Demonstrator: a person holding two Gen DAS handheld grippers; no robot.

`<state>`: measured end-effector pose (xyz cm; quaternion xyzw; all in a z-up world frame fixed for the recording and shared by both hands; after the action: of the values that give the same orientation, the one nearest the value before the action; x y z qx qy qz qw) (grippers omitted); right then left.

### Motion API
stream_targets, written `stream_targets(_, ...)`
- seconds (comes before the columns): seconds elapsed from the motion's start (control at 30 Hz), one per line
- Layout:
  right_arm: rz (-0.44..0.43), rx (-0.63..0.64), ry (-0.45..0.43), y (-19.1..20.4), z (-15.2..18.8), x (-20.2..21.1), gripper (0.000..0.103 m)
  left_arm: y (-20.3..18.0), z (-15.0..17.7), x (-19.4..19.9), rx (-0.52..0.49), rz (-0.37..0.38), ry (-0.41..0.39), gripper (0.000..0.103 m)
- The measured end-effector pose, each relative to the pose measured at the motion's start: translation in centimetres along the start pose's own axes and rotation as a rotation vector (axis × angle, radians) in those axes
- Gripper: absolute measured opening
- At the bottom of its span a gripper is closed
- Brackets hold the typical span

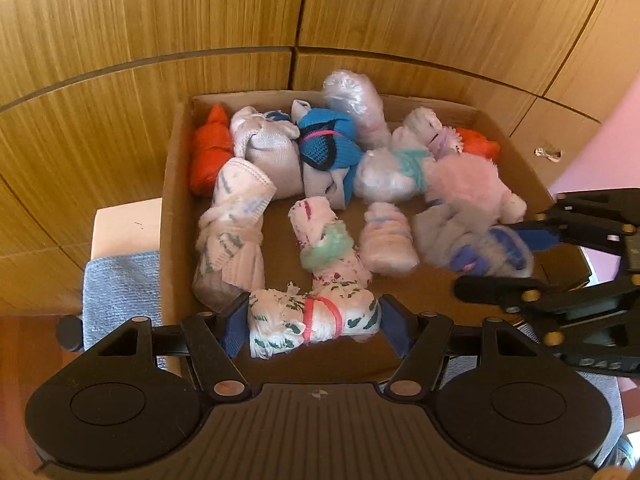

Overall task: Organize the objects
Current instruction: 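Carry both held socks over the tray, then lower both socks into the tray and open both grippers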

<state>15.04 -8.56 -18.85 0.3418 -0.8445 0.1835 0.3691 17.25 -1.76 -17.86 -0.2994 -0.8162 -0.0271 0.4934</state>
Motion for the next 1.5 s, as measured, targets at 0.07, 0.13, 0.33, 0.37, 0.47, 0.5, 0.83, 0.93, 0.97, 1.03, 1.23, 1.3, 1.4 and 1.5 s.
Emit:
stream_targets(0.07,-0.007,0.005,0.001,0.5,-0.3,-0.8,0.034,0.1,0.2,0.1,-0.031,-0.010,-0.013,0.072)
stream_targets(0.13,-0.011,0.016,-0.004,1.0,-0.6,-1.3,0.034,0.0,0.4,0.1,-0.073,-0.021,-0.025,0.072)
stream_targets(0.33,-0.026,0.091,-0.029,1.9,-0.4,-2.0,0.034,0.6,1.1,0.6,-0.155,-0.061,-0.049,0.072)
stream_targets(0.37,-0.025,0.112,-0.029,2.0,-0.3,-2.1,0.034,0.4,1.1,0.5,-0.171,-0.068,-0.049,0.072)
stream_targets(0.47,-0.017,0.163,-0.026,2.1,0.1,-2.2,0.034,0.2,1.4,0.4,-0.193,-0.071,-0.051,0.072)
stream_targets(0.5,-0.013,0.173,-0.026,2.2,0.1,-2.3,0.034,0.2,1.4,0.2,-0.194,-0.067,-0.053,0.072)
stream_targets(0.83,0.009,0.195,-0.018,2.5,-0.3,-2.9,0.035,0.1,1.6,0.0,-0.194,-0.061,-0.051,0.077)
stream_targets(0.93,0.019,0.200,-0.022,2.4,-0.3,-2.7,0.037,0.0,1.6,0.2,-0.169,-0.042,-0.049,0.082)
stream_targets(0.97,0.020,0.200,-0.024,2.3,-0.3,-2.5,0.038,-0.1,1.6,0.4,-0.167,-0.040,-0.052,0.084)
stream_targets(1.03,0.018,0.197,-0.027,2.3,-0.3,-2.3,0.039,-0.2,1.6,0.7,-0.174,-0.045,-0.055,0.085)
stream_targets(1.23,0.006,0.199,-0.035,2.7,-0.4,-2.2,0.039,-0.8,1.6,2.2,-0.181,-0.046,-0.079,0.086)
stream_targets(1.3,-0.004,0.205,-0.038,3.1,-0.5,-2.2,0.039,-0.9,1.7,2.6,-0.188,-0.049,-0.085,0.086)
stream_targets(1.4,-0.004,0.209,-0.037,3.3,-0.7,-2.2,0.039,-0.9,1.7,3.0,-0.198,-0.055,-0.090,0.086)
stream_targets(1.5,0.002,0.206,-0.036,3.2,-0.7,-2.1,0.039,-0.8,1.9,3.2,-0.187,-0.054,-0.091,0.087)
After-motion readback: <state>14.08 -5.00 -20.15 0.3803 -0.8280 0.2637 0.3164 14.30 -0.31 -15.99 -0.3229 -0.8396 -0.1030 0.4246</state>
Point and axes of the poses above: each gripper's, at about its wrist camera, not at the fingertips, and x roughly against the way its jaws point, y to its left, z to its underside, the point moved 7 cm from there along -x, roughly the way its jaws point, and after that the axes turned 7 degrees about z, right-handed, at the moved point
